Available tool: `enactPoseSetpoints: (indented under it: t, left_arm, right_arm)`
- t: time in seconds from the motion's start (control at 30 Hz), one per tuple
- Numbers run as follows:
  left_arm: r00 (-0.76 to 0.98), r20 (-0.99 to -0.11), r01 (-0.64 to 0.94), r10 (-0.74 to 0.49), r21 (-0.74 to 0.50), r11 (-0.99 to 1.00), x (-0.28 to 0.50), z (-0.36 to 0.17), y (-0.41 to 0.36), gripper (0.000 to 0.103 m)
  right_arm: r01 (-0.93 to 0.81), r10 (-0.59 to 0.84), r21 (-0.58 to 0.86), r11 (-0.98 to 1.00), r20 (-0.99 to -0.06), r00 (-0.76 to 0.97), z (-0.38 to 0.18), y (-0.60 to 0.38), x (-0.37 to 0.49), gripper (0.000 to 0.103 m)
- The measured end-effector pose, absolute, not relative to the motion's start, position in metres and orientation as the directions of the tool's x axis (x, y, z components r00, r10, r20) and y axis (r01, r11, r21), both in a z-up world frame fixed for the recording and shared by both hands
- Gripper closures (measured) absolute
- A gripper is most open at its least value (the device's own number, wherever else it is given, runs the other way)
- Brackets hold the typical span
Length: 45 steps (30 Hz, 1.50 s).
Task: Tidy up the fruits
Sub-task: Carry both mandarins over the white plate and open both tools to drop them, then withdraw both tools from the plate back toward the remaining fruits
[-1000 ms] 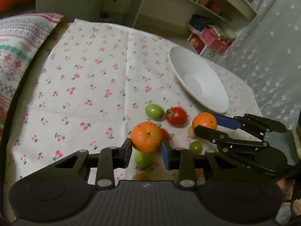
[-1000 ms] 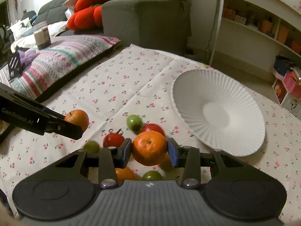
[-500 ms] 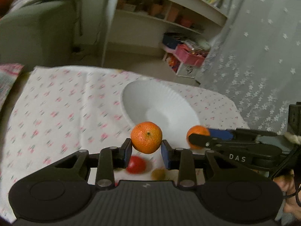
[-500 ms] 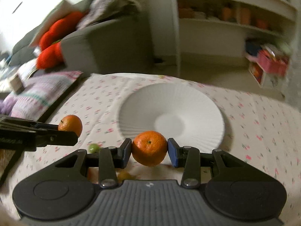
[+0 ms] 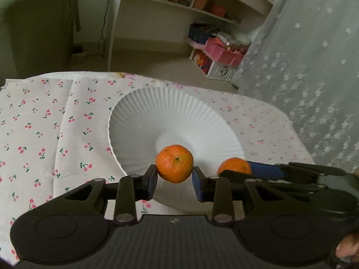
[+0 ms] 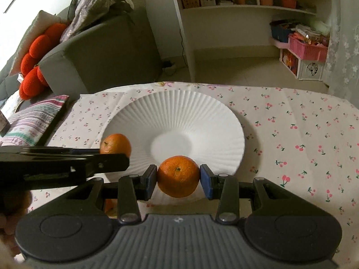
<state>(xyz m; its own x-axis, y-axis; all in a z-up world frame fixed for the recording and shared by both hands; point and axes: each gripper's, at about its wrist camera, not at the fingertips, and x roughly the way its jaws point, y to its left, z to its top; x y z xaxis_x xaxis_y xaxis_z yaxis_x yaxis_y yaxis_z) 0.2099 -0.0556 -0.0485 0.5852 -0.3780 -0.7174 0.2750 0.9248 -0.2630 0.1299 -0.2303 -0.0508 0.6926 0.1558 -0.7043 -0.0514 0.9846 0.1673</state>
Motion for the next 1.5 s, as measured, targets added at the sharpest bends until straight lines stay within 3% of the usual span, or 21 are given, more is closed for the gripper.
enactPoseSetpoints:
  t: [0.53, 0.77, 1.23, 1.37, 1.43, 1.47, 1.5]
  left_arm:
    - [0.605, -0.705, 0.289, -0.369, -0.237, 0.927, 0.218, -0.052, -0.045, 0.089]
    - [0.611, -0.718, 0.316, -0.335, -0.167, 0.934, 0.215, -0.058, -0.051, 0.089]
    - [0.626, -0.703, 0.295, -0.337, -0.186, 0.937, 0.211, -0.050, -0.040, 0.087]
    - [0.631, -0.689, 0.314, -0.356, -0.192, 0.930, 0.206, -0.046, -0.037, 0.082]
    - [0.634, -0.686, 0.318, -0.357, -0.189, 0.929, 0.203, -0.043, -0.037, 0.070]
    - [0.637, -0.689, 0.311, -0.346, -0.181, 0.933, 0.202, -0.043, -0.038, 0.054]
    - [0.640, -0.692, 0.300, -0.333, -0.174, 0.938, 0.200, -0.043, -0.036, 0.049]
  right_arm:
    - [-0.067, 0.207, 0.226, 0.972, -0.682, 0.702, -0.064, -0.227, 0.146, 0.065]
    - [-0.065, 0.204, 0.222, 0.973, -0.693, 0.691, -0.068, -0.225, 0.148, 0.063]
    - [-0.076, 0.202, 0.209, 0.975, -0.690, 0.695, -0.066, -0.226, 0.144, 0.061]
    - [-0.073, 0.195, 0.202, 0.977, -0.689, 0.698, -0.060, -0.228, 0.140, 0.059]
    - [-0.069, 0.189, 0.199, 0.978, -0.688, 0.701, -0.057, -0.229, 0.136, 0.057]
    - [-0.067, 0.188, 0.200, 0.978, -0.688, 0.701, -0.055, -0.230, 0.134, 0.056]
    - [-0.062, 0.187, 0.202, 0.978, -0.689, 0.700, -0.052, -0.230, 0.132, 0.055]
